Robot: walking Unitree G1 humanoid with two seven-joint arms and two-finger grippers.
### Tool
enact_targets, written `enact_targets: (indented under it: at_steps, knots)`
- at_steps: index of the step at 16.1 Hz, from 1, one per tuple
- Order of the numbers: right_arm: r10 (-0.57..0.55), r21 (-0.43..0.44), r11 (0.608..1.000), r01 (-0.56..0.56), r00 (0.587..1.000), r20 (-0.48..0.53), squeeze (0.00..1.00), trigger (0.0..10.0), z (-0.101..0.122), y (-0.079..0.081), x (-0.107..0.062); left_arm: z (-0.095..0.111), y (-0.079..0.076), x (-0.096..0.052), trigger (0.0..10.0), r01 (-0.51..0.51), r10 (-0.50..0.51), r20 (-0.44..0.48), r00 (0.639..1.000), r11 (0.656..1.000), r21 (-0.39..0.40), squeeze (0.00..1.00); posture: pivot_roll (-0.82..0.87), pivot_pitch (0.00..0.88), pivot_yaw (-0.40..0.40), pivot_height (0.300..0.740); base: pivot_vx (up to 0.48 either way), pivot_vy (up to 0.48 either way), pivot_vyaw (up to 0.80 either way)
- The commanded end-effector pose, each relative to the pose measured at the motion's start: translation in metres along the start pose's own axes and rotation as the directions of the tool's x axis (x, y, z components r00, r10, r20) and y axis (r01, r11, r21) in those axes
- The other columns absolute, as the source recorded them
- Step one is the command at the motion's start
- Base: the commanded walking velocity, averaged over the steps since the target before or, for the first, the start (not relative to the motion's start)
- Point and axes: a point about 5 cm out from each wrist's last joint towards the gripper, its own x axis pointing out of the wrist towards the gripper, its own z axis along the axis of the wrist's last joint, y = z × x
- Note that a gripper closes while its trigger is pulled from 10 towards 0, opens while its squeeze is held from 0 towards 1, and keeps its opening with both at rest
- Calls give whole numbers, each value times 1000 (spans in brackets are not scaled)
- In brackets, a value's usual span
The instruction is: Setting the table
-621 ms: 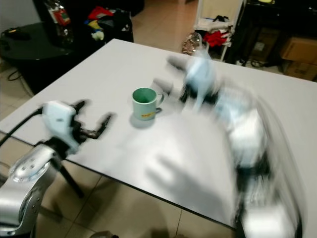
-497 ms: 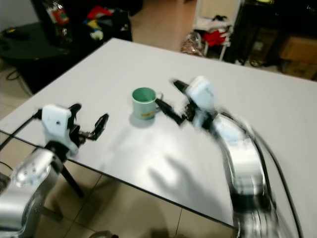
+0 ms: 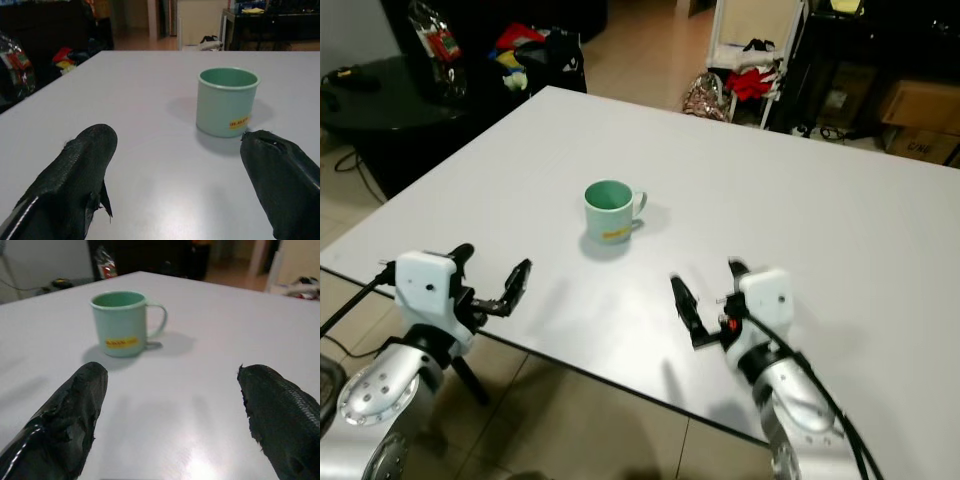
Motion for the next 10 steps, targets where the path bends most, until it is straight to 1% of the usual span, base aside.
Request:
enact_targets:
  at_steps: [1,2,3,5,7,10]
  knots:
    - [50,-8,999,-50,997,-56,1000,10000,-7,8,-1,3,0,-1,10000,10,-11,13,1000,1000,25,0,0,0,28,740,0,-292,0]
    - [53,-22,998,-55,996,-67,1000,10000,-8,9,0,3,0,-1,10000,10,-10,14,1000,1000,28,0,3,0,27,740,0,0,0]
    - [33,-11,999,-34,997,-74,1000,10000,-7,7,0,3,0,-1,10000,5,-5,12,1000,1000,21,0,4,0,25,740,0,0,0]
    - [28,-23,999,-30,998,-62,1000,10000,-4,4,0,3,-2,-2,10000,-2,2,15,1000,1000,28,0,10,0,19,740,0,0,800]
    - [58,-24,998,-60,996,-61,1000,10000,-4,7,0,2,-6,-2,10000,15,-15,7,1000,999,30,0,11,0,25,740,0,0,800]
    - [91,-21,995,-92,994,-55,1000,10000,0,10,2,0,-5,-4,10000,1,-1,-2,1000,1000,23,0,11,0,16,740,0,0,800]
